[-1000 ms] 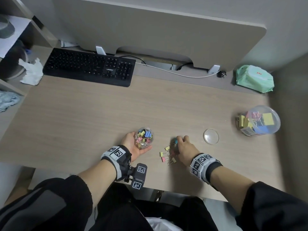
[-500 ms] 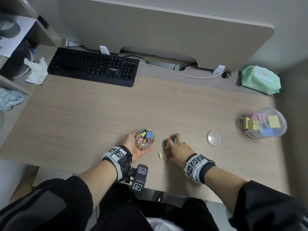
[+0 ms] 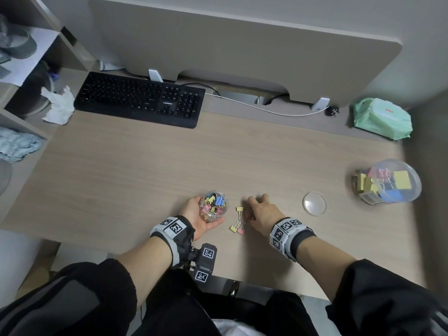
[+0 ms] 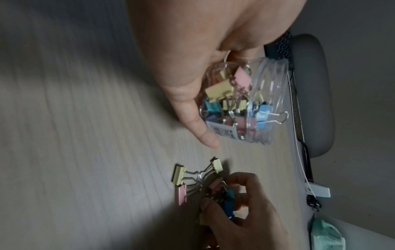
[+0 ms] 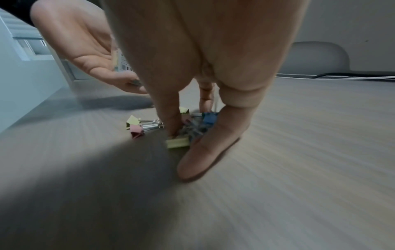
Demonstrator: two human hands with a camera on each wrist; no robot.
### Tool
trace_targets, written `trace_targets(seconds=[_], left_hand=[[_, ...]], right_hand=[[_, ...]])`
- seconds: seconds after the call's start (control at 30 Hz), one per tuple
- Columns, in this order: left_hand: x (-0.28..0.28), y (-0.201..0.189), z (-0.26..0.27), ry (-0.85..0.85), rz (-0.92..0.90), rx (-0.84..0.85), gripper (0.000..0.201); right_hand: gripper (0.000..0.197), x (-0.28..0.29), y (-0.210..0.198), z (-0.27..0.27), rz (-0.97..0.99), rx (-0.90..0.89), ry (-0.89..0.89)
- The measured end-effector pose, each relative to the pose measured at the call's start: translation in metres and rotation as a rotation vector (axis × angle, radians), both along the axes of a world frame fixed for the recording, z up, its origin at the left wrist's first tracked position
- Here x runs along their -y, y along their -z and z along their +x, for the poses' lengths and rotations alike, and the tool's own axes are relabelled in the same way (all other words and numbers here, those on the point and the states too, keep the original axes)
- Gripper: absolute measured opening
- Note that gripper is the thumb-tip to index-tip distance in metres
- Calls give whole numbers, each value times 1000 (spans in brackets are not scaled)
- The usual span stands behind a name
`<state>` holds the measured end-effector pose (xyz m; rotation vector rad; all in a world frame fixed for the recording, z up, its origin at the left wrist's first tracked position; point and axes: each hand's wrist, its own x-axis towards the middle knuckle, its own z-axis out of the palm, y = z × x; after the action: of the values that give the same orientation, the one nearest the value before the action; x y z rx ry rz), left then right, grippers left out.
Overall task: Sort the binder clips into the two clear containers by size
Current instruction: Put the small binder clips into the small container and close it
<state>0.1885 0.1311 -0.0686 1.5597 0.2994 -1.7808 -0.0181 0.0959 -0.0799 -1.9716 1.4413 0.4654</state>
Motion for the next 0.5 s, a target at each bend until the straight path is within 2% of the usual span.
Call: trace_targets(seconds=[0.5], left_hand=[[-3,6,-4,-6,17,3,45]], right_hand=[[24,-7,5,-7,-140,-13,8]])
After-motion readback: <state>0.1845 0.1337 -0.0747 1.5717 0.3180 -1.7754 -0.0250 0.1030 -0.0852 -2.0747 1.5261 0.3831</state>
